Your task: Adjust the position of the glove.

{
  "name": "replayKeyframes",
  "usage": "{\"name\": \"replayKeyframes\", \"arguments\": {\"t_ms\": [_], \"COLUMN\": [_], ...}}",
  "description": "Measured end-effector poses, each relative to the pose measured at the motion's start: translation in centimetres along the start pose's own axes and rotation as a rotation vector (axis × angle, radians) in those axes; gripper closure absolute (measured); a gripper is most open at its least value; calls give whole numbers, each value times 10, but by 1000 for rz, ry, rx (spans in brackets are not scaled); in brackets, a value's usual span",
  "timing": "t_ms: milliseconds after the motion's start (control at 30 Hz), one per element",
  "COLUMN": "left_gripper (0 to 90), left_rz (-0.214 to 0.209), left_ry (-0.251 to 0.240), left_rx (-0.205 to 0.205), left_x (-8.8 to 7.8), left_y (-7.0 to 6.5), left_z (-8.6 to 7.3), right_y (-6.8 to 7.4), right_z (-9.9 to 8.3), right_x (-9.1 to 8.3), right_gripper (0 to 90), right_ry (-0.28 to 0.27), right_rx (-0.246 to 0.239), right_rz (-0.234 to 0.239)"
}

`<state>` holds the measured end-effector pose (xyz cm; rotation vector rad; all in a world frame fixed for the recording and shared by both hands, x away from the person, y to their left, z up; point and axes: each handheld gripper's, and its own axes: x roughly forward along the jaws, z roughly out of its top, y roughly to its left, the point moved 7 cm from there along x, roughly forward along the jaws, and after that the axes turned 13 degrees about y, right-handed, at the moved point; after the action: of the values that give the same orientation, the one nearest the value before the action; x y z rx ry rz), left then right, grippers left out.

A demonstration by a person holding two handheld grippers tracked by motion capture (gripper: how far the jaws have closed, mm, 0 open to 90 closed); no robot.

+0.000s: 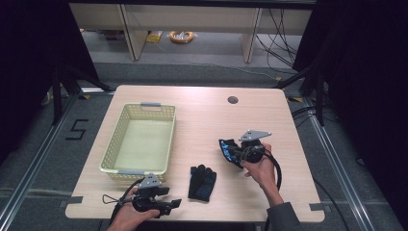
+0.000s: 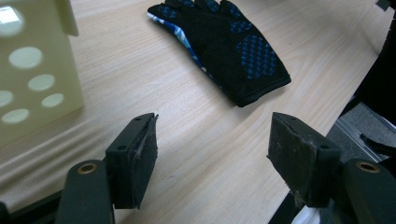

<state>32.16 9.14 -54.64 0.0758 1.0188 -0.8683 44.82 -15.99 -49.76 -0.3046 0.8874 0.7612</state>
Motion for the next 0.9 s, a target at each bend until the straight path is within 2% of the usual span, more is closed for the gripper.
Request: {"name": "replayKeyframes", "arguments": {"t_ms": [33,67,167,267,300,333,400,467,633,700,767,800,900], "left_gripper": [327,327,327,326,326,325,325,326,326,326,325,325,326], "left_rz": [5,6,6,-4,6,6,-6,-4,9,1,31,40,18], "left_ry": [-8,-17,-17,-27,-20,-17,-28,-27,-40,-46,-50,-51,-64], "left_rx": [4,-2,5,1,2,8,5,6,1,13,45,49,59], "left_x": [0,0,-2,-2,-3,-3,-3,-4,-5,-5,-6,-6,-8], "left_y": [0,0,0,-2,-2,-2,-2,-1,-1,-2,-3,-4,-8], "left_z": [1,2,2,3,3,3,5,5,9,10,13,14,19], "right_y": [6,8,19,31,33,36,44,47,65,75,85,90,103], "right_z": [-1,0,-2,-5,-5,-4,-7,-6,-6,-8,-9,-10,-14], "right_x": [-5,-8,-13,-14,-14,-13,-15,-14,-17,-17,-17,-16,-13], "right_gripper": [895,895,895,895,895,895,895,895,895,895,895,895,894], "right_ry": [0,-16,-27,-19,-19,-25,-12,-25,-25,-17,-12,-3,13], "right_rx": [11,-16,-35,-30,-62,-73,-57,-99,-142,-154,-189,-206,-231], "right_rz": [15,10,50,71,74,90,105,110,136,157,169,179,199]}}
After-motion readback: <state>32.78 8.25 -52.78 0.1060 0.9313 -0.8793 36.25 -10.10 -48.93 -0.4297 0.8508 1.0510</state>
